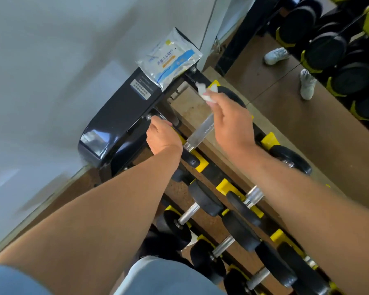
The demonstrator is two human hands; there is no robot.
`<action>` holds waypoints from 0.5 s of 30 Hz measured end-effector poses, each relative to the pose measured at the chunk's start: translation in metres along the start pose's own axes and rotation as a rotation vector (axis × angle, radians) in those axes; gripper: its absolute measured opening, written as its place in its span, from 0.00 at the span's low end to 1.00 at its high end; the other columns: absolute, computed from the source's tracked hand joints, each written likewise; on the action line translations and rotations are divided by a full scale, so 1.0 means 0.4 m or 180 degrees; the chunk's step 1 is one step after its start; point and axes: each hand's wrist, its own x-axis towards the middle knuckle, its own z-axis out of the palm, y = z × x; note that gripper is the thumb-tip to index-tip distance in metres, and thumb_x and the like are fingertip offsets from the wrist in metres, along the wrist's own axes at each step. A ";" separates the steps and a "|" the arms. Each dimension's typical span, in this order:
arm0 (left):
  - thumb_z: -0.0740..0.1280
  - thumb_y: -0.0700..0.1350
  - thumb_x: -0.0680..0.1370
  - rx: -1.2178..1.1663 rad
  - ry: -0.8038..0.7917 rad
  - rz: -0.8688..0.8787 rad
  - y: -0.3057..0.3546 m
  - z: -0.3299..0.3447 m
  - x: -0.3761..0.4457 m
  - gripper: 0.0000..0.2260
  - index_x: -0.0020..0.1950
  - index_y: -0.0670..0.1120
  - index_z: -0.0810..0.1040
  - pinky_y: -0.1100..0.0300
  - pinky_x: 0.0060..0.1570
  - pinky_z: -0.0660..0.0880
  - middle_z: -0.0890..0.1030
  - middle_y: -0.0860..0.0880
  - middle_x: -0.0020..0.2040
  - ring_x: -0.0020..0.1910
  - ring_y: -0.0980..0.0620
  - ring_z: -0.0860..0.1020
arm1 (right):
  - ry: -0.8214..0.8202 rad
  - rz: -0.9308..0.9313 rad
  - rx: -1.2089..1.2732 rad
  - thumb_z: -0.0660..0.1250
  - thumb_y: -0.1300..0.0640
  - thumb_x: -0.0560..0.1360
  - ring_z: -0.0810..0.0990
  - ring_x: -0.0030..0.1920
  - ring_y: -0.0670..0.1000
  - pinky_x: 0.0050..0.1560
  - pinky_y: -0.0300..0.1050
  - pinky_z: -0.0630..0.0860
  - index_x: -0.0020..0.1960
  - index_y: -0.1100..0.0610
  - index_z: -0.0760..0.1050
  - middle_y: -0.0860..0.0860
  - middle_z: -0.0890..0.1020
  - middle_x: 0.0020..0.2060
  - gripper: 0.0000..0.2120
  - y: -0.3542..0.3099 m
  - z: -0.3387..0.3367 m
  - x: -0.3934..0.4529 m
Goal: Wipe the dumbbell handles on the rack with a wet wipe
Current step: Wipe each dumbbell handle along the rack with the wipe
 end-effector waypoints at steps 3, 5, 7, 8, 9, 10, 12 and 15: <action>0.52 0.48 0.81 0.0122 -0.0093 0.0052 0.003 -0.002 -0.003 0.20 0.34 0.48 0.76 0.55 0.43 0.66 0.77 0.50 0.37 0.39 0.53 0.73 | -0.0962 -0.0949 -0.1261 0.57 0.62 0.77 0.81 0.60 0.58 0.69 0.52 0.70 0.58 0.63 0.80 0.60 0.83 0.56 0.16 0.075 0.032 0.008; 0.52 0.48 0.81 0.0217 -0.0096 0.0093 0.004 -0.002 -0.002 0.20 0.33 0.49 0.76 0.54 0.44 0.67 0.76 0.51 0.37 0.39 0.52 0.73 | -0.1109 -0.0945 -0.1444 0.64 0.65 0.75 0.80 0.63 0.58 0.73 0.50 0.64 0.58 0.64 0.81 0.61 0.83 0.57 0.14 0.084 0.051 -0.026; 0.51 0.49 0.80 0.0304 -0.0072 0.0097 0.007 0.000 -0.002 0.21 0.32 0.50 0.77 0.52 0.47 0.69 0.77 0.51 0.37 0.40 0.52 0.74 | -0.1144 -0.0653 -0.1145 0.70 0.66 0.74 0.81 0.61 0.57 0.71 0.46 0.63 0.59 0.61 0.81 0.58 0.84 0.57 0.14 0.035 0.060 -0.082; 0.51 0.49 0.80 0.0339 -0.0063 0.0096 0.008 0.000 -0.002 0.21 0.32 0.50 0.77 0.51 0.48 0.70 0.78 0.52 0.37 0.40 0.51 0.74 | -0.1172 -0.0382 -0.0826 0.68 0.63 0.77 0.82 0.58 0.56 0.68 0.46 0.69 0.59 0.59 0.80 0.55 0.85 0.54 0.11 -0.003 0.062 -0.114; 0.51 0.49 0.80 0.0377 -0.0057 0.0095 0.009 -0.001 -0.002 0.22 0.31 0.50 0.77 0.51 0.49 0.71 0.78 0.52 0.36 0.40 0.50 0.75 | -0.1209 0.0028 -0.0496 0.64 0.58 0.81 0.83 0.52 0.53 0.61 0.48 0.77 0.57 0.55 0.80 0.52 0.85 0.49 0.08 -0.040 0.062 -0.143; 0.51 0.49 0.80 0.0406 -0.0051 0.0086 0.010 0.000 0.001 0.22 0.30 0.50 0.77 0.50 0.50 0.72 0.79 0.51 0.36 0.41 0.48 0.76 | -0.1243 0.0522 -0.0165 0.61 0.54 0.83 0.82 0.46 0.50 0.49 0.50 0.78 0.52 0.52 0.79 0.47 0.83 0.42 0.08 -0.064 0.065 -0.165; 0.51 0.49 0.80 0.0449 -0.0085 0.0070 0.011 -0.001 0.006 0.22 0.30 0.50 0.76 0.50 0.50 0.73 0.79 0.51 0.37 0.43 0.45 0.77 | -0.1007 0.1419 0.0694 0.58 0.50 0.84 0.75 0.35 0.43 0.37 0.47 0.70 0.42 0.48 0.73 0.44 0.75 0.32 0.13 -0.083 0.060 -0.168; 0.50 0.49 0.81 0.0525 -0.0212 0.0081 0.009 -0.001 0.003 0.21 0.35 0.48 0.77 0.53 0.46 0.69 0.77 0.51 0.38 0.42 0.48 0.75 | 0.0180 0.1553 0.1021 0.58 0.53 0.84 0.74 0.35 0.39 0.36 0.33 0.68 0.46 0.56 0.76 0.44 0.76 0.33 0.13 -0.073 0.012 -0.085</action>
